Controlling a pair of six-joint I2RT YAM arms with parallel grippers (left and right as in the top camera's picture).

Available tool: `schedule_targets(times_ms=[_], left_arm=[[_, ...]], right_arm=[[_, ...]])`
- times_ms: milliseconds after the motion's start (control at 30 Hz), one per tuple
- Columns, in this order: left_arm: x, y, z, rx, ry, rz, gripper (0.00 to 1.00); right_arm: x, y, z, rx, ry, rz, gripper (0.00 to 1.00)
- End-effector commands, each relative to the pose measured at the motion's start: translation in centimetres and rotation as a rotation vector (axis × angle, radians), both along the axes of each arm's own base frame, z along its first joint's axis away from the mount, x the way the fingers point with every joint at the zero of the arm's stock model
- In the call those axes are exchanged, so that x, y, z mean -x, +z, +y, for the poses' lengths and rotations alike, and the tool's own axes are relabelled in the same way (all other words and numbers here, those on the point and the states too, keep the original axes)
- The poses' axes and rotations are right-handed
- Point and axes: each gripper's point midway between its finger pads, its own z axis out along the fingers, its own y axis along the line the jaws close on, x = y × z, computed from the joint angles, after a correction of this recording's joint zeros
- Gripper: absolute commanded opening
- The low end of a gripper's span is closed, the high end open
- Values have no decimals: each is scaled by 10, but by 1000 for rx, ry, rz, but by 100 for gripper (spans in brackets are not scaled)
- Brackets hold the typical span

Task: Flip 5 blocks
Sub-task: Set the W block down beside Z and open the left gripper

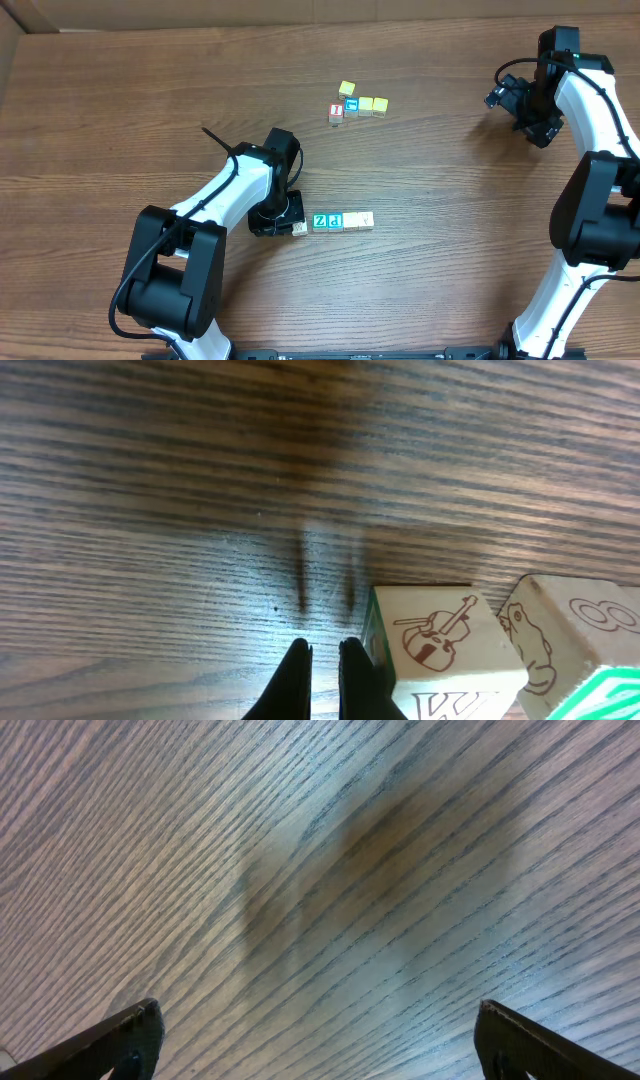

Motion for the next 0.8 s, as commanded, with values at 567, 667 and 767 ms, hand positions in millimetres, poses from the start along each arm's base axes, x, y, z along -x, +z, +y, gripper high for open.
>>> schedule_targets(times_ms=[567,667,767], left_arm=[[-8,3,-8,27,43,-40,4],[-10,3,-9,31,47,-49,4],[-13,3,-10,34,47,-58,4]], right_arm=[[-7,19,-1,10,4,-51,100],[-7,19,-1,10,4,-50,100],[-7,19,-1,10,4,-51,100]])
